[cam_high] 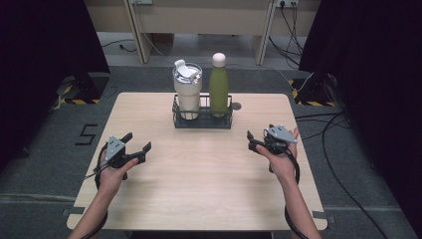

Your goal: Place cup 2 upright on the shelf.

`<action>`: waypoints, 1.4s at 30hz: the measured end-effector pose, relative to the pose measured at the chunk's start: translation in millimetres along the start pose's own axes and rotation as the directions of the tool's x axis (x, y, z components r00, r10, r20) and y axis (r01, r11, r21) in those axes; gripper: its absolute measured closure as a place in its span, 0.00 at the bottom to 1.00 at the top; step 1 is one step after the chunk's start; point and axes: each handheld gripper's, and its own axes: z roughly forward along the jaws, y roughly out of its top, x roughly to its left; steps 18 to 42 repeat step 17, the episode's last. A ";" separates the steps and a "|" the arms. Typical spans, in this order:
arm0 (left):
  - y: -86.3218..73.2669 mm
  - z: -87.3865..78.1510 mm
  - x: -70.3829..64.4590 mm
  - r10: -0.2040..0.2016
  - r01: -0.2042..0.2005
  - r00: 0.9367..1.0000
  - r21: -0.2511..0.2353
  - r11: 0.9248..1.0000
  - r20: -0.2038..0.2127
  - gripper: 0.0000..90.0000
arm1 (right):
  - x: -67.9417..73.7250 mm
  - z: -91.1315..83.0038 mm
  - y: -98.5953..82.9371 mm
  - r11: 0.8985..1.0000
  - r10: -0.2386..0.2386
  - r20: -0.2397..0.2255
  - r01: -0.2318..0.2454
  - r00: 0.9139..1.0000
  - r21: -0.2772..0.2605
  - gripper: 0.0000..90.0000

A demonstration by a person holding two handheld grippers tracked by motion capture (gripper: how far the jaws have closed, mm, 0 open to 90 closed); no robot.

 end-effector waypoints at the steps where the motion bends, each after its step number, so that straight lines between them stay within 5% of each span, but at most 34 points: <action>1: 0.0 0.0 -0.1 0.000 0.000 1.000 0.000 1.000 0.000 0.16 | -0.8 -1.7 -2.2 1.000 0.002 0.001 -0.002 1.000 0.002 0.15; 15: 0.7 0.5 0.3 0.003 -0.003 1.000 0.000 1.000 -0.002 0.16 | -7.3 -18.2 -31.8 0.999 0.041 0.022 -0.042 0.999 0.021 0.16; 42: 0.9 0.7 0.5 0.001 -0.001 1.000 -0.001 1.000 -0.003 0.16 | -7.2 -18.0 -32.4 0.999 0.036 0.017 -0.036 0.999 0.025 0.16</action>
